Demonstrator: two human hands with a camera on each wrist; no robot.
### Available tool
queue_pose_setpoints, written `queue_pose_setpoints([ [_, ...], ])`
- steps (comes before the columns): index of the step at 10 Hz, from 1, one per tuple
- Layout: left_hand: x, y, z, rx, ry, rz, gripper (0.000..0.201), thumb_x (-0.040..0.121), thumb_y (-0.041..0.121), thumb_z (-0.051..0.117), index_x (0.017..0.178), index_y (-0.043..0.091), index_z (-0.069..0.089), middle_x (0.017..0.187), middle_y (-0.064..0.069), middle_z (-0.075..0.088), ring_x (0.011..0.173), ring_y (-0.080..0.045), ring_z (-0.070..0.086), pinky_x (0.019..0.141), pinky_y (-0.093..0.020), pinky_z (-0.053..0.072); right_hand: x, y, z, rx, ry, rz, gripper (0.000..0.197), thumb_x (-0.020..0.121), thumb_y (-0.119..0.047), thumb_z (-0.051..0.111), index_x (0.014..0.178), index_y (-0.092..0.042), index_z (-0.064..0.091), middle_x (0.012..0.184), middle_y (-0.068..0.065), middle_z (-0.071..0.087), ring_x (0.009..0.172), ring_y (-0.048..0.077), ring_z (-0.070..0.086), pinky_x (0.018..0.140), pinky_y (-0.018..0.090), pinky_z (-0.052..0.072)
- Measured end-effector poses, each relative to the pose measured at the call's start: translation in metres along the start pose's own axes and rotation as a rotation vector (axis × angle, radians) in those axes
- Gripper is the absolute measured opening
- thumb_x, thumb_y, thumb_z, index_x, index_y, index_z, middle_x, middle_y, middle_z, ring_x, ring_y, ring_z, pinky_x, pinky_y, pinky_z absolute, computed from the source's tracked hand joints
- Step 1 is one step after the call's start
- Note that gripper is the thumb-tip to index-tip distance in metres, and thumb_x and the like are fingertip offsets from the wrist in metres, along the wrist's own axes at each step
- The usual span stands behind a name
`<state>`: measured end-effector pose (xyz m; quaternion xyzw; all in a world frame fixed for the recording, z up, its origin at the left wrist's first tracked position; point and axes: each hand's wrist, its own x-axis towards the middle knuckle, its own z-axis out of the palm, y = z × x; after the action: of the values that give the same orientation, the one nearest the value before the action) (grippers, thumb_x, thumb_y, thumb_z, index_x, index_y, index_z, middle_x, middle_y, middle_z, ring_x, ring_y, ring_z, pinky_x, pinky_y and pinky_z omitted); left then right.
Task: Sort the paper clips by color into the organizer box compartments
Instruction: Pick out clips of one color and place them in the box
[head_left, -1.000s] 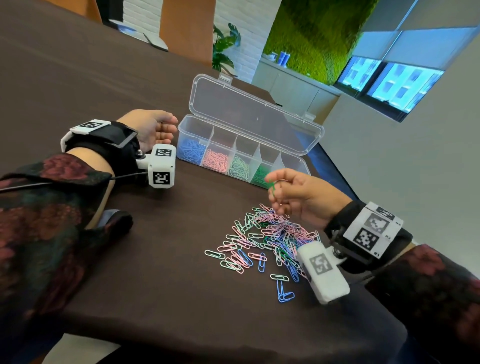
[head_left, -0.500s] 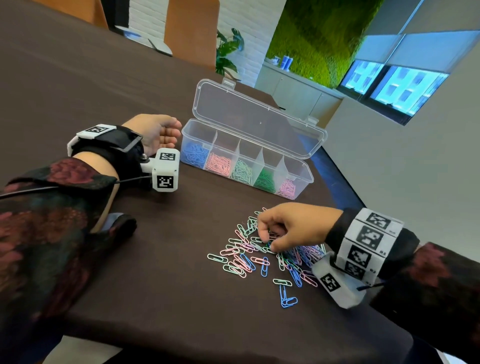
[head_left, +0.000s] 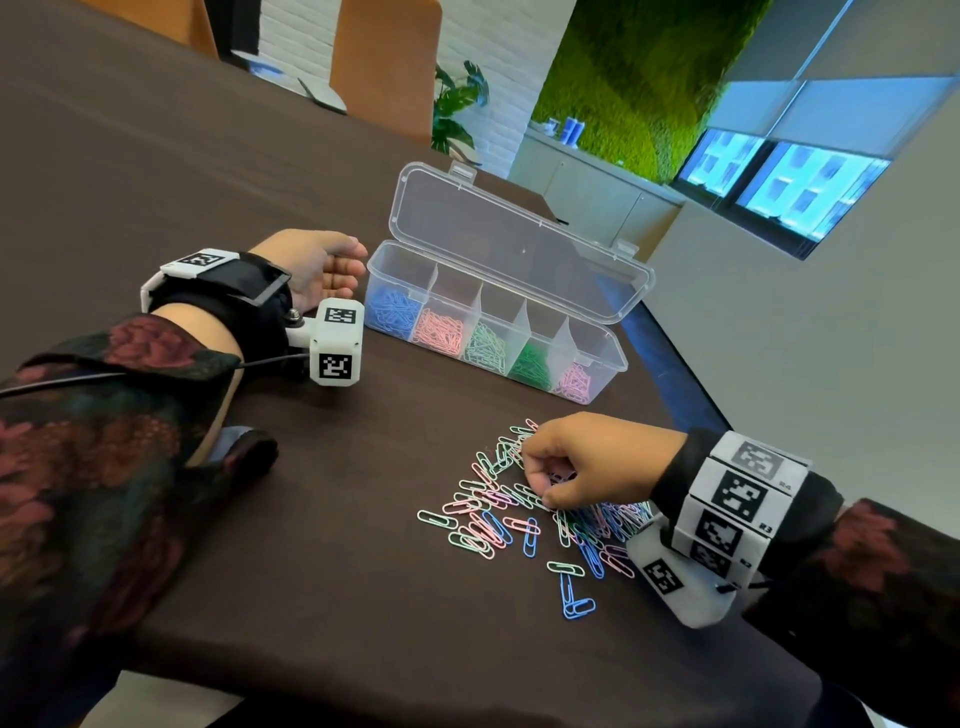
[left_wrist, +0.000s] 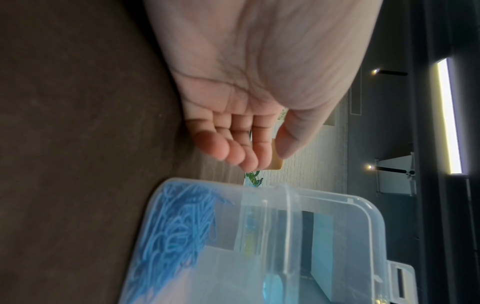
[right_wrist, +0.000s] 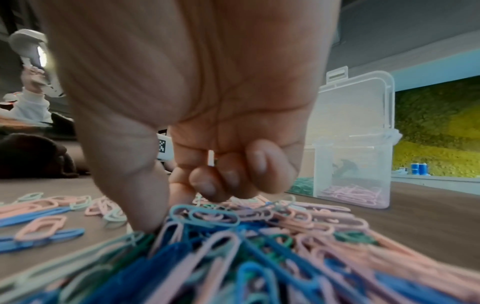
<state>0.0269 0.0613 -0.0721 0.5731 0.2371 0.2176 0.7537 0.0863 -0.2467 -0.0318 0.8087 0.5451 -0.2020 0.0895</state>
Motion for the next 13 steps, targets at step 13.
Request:
queue_pose_setpoints([
  [13, -0.002, 0.001, 0.000, 0.005, 0.004, 0.000, 0.017, 0.095, 0.018, 0.049, 0.080, 0.014, 0.057, 0.058, 0.004, 0.055, 0.049, -0.006, 0.048, 0.044, -0.014, 0.044, -0.004, 0.048, -0.004, 1.394, 0.492, 0.128, 0.024, 0.085, 0.013, 0.045, 0.078, -0.010, 0.047, 0.062, 0.006, 0.056, 0.046, 0.010, 0.039, 0.041, 0.017, 0.032],
])
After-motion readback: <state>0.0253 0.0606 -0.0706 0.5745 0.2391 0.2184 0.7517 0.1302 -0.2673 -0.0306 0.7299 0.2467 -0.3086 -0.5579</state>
